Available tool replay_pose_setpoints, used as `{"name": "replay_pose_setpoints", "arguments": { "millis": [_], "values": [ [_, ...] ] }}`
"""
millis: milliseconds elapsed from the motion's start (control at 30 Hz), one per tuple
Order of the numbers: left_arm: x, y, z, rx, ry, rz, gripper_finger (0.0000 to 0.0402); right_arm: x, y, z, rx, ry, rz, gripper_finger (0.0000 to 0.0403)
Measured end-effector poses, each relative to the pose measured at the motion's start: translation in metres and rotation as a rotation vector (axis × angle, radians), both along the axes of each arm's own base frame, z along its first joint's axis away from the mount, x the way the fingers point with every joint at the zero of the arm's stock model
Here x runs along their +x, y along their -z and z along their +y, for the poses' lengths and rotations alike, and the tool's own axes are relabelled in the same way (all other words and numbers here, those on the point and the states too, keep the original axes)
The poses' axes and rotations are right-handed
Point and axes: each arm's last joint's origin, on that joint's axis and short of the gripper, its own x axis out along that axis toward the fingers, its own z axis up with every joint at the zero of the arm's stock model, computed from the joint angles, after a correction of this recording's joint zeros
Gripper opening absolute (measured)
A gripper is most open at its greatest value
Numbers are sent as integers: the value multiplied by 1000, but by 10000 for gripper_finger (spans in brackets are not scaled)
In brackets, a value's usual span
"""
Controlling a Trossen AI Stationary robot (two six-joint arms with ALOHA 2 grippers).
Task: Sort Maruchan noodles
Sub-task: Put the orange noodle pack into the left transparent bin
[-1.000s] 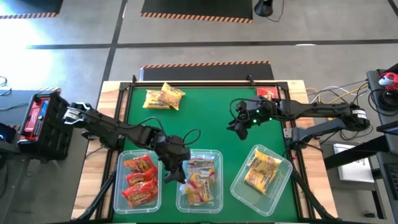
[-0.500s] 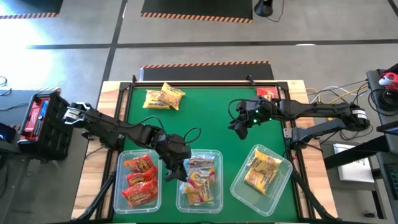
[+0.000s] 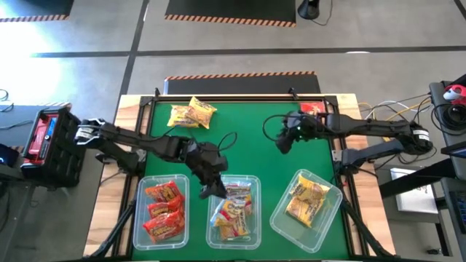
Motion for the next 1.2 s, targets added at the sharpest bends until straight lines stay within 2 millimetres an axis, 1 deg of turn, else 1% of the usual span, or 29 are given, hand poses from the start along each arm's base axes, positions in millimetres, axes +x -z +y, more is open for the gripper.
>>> {"name": "replay_pose_setpoints", "arguments": {
  "millis": [167, 367, 533, 600, 733, 867, 1000, 1200],
  "values": [
    [5, -8, 26, 47, -43, -63, 110, -17, 9, -28, 17, 164, 95, 153],
    [10, -21, 62, 122, -105, -154, 110, -42, 31, -61, 19, 274, 199, 153],
    [14, -29, 88, 221, -204, -261, 110, -65, 50, -81, 82, 269, 250, 153],
    [15, -32, 98, 234, -242, -303, 110, -71, 55, -87, 106, 259, 262, 153],
    [17, -27, 117, 235, -302, -296, 110, -78, 64, -102, 109, 254, 319, 153],
    [25, -17, 123, 216, -329, -281, 110, -82, 80, -119, 122, 305, 390, 153],
    [34, -8, 124, 153, -337, -263, 110, -85, 94, -131, 169, 343, 449, 153],
    [34, -4, 136, 19, -274, -246, 110, -80, 90, -140, 140, 356, 445, 153]
  ]
}}
